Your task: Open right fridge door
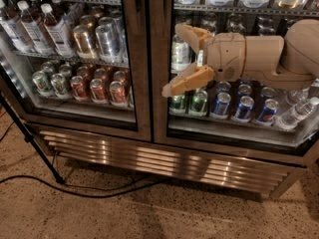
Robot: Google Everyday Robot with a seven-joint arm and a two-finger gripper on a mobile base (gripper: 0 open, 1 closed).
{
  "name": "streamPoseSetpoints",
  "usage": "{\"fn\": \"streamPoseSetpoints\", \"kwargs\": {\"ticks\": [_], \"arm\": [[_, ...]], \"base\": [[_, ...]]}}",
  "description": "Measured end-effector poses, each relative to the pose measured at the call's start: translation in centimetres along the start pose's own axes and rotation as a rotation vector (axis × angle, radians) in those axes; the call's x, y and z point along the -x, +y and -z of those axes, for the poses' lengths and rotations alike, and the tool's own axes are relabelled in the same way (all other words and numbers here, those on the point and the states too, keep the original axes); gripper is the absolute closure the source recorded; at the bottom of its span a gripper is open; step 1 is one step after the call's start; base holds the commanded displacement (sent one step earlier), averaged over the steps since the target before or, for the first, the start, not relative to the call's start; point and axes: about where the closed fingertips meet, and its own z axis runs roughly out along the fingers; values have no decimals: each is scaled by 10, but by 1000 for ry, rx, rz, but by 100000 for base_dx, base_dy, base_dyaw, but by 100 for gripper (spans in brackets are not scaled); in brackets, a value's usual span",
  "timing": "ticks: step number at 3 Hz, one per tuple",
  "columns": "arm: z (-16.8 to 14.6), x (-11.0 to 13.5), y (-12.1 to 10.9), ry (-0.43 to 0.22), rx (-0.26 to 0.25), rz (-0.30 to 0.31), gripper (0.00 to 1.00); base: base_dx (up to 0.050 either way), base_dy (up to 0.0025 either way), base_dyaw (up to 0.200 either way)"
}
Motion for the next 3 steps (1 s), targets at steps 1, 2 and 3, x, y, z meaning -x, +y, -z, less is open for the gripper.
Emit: {"fn": "streamPoseSetpoints", "kwargs": {"ticks": [1, 2, 3], "arm": [[-12, 4, -16, -14, 25, 21, 0], [-34, 2, -26, -44, 63, 28, 0], [-48, -2, -33, -63, 88, 31, 0]], "base": [[0, 0, 0], [0, 0, 0], [0, 0, 0]]}}
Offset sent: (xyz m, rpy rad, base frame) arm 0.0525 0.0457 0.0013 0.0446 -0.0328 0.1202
